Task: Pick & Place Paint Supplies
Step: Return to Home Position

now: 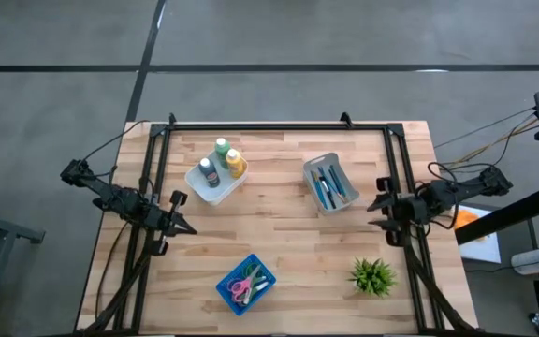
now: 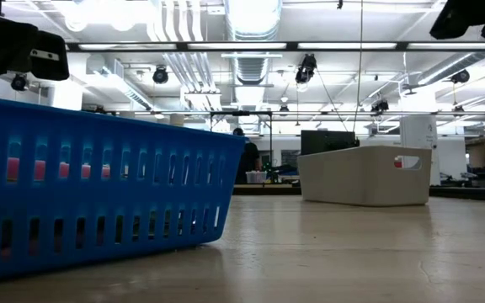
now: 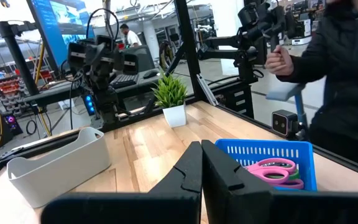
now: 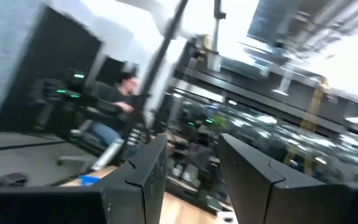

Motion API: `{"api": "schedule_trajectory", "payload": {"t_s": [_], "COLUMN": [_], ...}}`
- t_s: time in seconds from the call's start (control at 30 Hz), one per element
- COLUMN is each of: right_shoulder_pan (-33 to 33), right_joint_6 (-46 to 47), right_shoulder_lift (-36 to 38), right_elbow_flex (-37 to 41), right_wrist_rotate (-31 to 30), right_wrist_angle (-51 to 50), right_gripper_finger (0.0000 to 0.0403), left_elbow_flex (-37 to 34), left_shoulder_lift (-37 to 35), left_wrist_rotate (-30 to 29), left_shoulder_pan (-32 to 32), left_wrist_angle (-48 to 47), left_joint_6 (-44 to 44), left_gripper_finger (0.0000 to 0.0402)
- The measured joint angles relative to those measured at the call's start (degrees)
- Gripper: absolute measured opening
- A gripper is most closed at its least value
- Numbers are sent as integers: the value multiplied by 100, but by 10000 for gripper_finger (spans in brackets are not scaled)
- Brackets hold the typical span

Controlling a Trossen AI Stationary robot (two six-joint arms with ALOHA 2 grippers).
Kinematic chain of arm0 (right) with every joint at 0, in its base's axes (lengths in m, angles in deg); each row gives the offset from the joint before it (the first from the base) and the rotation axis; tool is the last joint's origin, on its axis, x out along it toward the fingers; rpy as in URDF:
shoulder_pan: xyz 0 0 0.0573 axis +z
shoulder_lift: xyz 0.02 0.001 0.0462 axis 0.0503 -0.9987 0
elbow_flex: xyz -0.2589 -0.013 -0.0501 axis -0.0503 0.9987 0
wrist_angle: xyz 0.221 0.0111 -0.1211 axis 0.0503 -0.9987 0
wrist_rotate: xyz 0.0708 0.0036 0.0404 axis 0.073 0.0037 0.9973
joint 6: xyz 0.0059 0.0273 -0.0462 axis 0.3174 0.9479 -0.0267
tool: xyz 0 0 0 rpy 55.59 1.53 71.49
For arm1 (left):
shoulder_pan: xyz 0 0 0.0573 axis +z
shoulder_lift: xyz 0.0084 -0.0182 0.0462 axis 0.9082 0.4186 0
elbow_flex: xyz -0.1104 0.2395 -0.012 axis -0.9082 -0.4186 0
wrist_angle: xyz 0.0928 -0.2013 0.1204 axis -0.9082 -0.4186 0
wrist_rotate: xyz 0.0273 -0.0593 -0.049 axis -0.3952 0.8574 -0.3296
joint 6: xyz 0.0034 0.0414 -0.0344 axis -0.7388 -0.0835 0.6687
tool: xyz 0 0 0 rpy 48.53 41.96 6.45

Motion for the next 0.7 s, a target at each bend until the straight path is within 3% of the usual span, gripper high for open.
{"api": "schedule_trajectory", "payload": {"t_s": [0.13,0.2,0.27,0.43,0.7], "right_shoulder_pan": [0,0,0,-2,0], "right_joint_6": [-215,-154,-3,477,751], "right_shoulder_lift": [6,4,4,3,-7], "right_elbow_flex": [-2,-2,-2,-2,-2], "right_wrist_rotate": [1169,1427,1294,313,198], "right_wrist_angle": [74,297,477,549,277], "right_gripper_finger": [143,143,143,143,143], "left_elbow_flex": [0,0,0,0,0], "left_shoulder_lift": [1,1,1,1,1], "left_wrist_rotate": [0,0,0,0,0], "left_shoulder_pan": [0,0,0,0,0], "left_wrist_angle": [0,0,0,0,0], "left_joint_6": [0,0,-2,-2,-2], "left_gripper_finger": [0,0,0,0,0]}}
